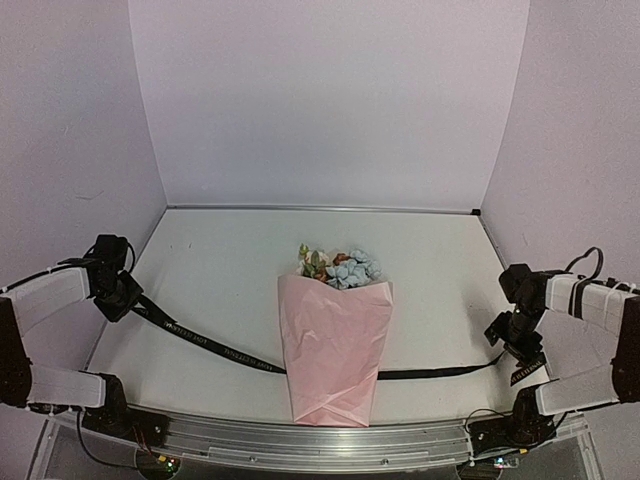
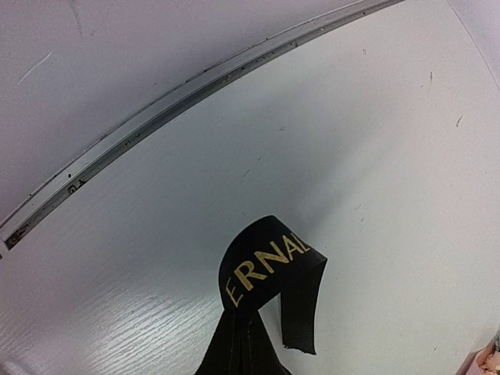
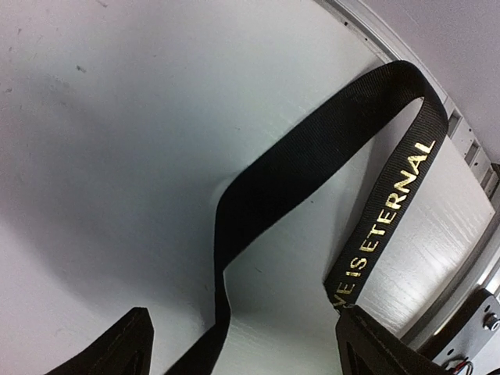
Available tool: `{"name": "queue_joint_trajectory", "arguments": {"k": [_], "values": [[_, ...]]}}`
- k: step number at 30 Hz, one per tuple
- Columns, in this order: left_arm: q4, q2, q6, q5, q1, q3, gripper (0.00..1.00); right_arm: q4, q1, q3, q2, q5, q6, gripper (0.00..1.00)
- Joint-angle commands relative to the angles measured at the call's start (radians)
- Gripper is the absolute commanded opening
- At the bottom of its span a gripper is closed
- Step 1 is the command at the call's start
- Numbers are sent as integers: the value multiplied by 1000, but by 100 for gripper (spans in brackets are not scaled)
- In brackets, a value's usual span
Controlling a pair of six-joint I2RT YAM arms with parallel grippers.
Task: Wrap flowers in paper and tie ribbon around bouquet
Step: Pick up the right side of the ribbon from the corner of the board.
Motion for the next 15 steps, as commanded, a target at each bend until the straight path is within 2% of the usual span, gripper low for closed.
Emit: {"name": "queue_joint_trajectory", "arguments": {"k": [1,6,9,12,15], "values": [[20,-25,23,0,2,-10,0,48,-54,40,60,-11,36,79],[32,-16,28,8,2,-9,0,65,-73,26,102,21,46,75],[44,-5,30,15,2,-9,0,85,-79,22,145,9,57,69],[51,5,30,16,2,-8,0,106,-108,17,169,30,54,60],[60,14,30,18,2,-5,0,119,-126,24,200,40,41,44]]}}
